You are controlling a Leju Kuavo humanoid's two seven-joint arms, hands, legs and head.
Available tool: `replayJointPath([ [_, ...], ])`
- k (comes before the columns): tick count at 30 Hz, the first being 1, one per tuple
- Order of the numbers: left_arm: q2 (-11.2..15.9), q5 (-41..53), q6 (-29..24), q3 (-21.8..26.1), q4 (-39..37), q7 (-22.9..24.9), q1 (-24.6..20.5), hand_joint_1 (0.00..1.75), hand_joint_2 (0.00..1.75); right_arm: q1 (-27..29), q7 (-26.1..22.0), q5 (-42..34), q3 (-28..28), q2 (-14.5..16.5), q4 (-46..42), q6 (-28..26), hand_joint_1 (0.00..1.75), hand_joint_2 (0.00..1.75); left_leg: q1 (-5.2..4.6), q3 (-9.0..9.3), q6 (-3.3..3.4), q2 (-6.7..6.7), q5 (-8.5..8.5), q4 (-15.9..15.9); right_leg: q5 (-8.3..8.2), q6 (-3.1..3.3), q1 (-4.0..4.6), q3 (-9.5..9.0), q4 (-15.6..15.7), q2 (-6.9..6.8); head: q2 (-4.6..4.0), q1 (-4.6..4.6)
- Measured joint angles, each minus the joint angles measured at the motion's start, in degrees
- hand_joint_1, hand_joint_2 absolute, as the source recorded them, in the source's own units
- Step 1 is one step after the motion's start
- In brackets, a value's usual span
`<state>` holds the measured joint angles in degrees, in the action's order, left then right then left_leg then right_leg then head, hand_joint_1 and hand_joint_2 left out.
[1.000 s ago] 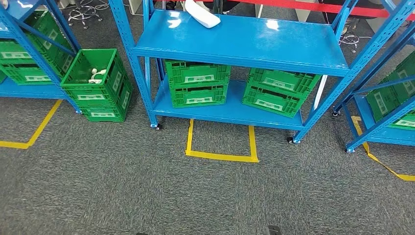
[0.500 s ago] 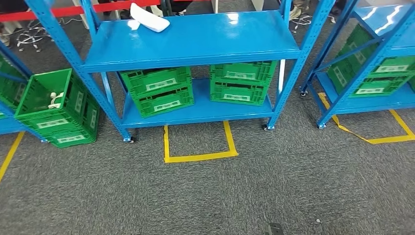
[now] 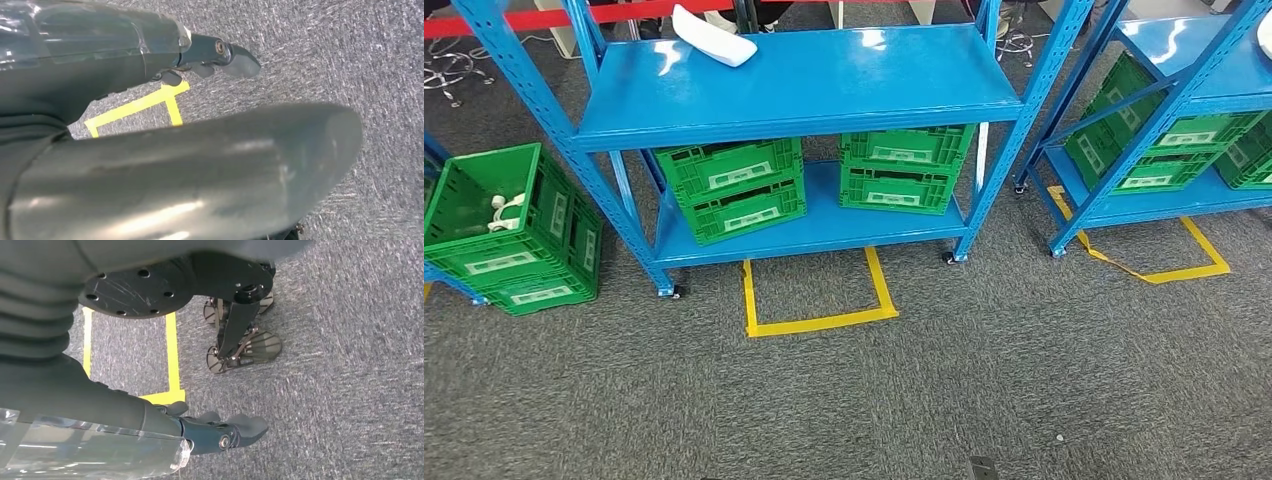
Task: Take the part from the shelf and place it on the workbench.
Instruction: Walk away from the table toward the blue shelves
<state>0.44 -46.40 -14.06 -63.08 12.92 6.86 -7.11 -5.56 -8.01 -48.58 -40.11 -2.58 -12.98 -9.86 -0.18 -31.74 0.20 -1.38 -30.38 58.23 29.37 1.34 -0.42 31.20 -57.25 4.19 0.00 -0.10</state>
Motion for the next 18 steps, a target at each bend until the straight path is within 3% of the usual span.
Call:
replayJointPath([
  [4,0.01,-0.04,-0.02,0.00,0.00,0.01,0.00,0.00,0.00,0.01,-0.17,-0.08,0.00,0.05,0.00,0.22,0.00,1.75,-0.12,0.03,0.40,0.20,-0.16,0.06,-0.06,-1.08,-0.12,-0.11,0.30,0.11,0.00,0.57],
  [8,0.02,-0.28,-0.25,0.00,0.00,0.25,-0.01,0.00,0.00,0.02,-0.36,-0.14,0.00,0.09,0.00,0.64,0.00,0.00,-0.15,0.06,0.51,0.22,-0.23,0.10,0.03,-1.77,-0.15,-0.14,0.35,0.12,0.00,0.57],
  [18,0.02,-0.39,-0.37,0.00,0.00,0.36,-0.01,0.00,0.00,0.01,-0.38,-0.21,0.00,0.09,0.00,0.75,0.00,0.00,0.08,0.17,0.46,0.22,-0.29,0.06,0.11,-1.95,0.00,-0.14,0.30,0.12,0.00,0.45],
])
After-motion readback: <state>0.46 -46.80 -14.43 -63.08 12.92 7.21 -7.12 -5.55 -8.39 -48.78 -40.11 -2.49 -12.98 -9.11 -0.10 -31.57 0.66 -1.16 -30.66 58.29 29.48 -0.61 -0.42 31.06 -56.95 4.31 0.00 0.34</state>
